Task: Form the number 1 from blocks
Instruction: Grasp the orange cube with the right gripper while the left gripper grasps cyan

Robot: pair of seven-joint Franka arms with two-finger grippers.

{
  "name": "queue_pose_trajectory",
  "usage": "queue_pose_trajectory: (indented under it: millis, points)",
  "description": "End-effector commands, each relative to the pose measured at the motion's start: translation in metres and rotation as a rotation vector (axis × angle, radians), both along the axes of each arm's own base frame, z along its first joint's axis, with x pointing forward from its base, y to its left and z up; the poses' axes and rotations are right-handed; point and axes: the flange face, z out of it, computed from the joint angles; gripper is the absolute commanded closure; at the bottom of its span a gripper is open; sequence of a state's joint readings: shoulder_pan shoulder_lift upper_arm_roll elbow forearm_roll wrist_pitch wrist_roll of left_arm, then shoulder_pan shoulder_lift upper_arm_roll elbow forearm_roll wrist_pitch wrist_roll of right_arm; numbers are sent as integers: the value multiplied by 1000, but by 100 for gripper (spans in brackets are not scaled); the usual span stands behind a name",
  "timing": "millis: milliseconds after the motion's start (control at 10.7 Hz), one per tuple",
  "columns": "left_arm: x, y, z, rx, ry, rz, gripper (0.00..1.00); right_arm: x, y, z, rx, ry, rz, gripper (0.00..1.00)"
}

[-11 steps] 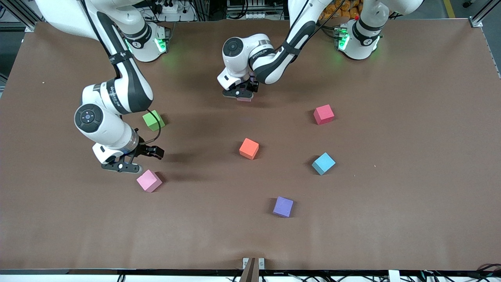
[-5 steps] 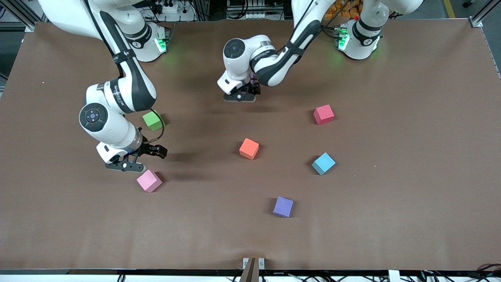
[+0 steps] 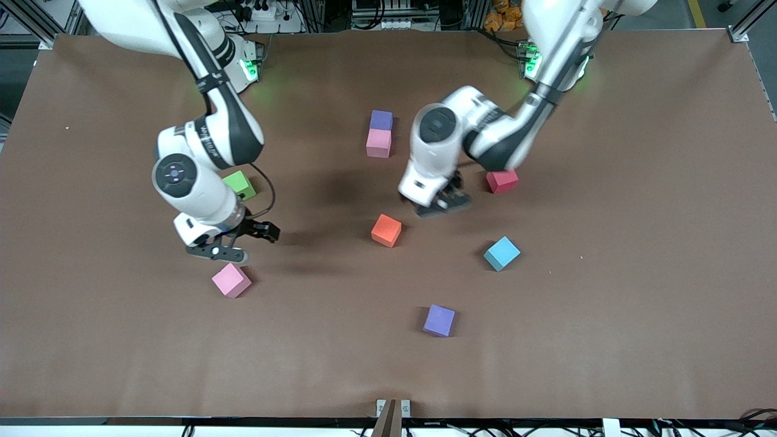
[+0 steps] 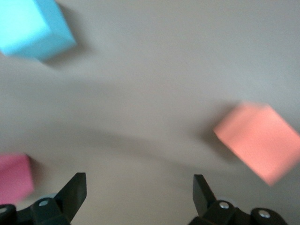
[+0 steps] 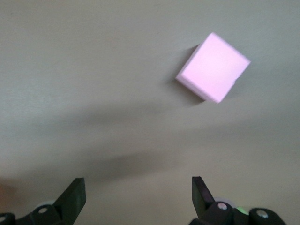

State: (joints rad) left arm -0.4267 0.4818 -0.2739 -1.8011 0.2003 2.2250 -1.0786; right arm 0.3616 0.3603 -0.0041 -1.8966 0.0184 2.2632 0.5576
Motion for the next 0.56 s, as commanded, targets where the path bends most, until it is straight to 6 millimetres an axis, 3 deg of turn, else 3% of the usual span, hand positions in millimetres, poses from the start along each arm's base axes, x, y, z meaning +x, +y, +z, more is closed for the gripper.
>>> queue_pose_trajectory:
  millis: [0, 94, 469]
  points:
    - [34, 37, 2, 17, -23, 56, 0, -2, 68, -8, 1, -10, -91, 0]
    - [54, 60, -4, 15, -18, 98, 0, -6, 97, -14, 3, -14, -127, 0]
    - [86, 114, -20, 32, -5, 167, 0, -23, 203, -43, 12, -32, -244, 0]
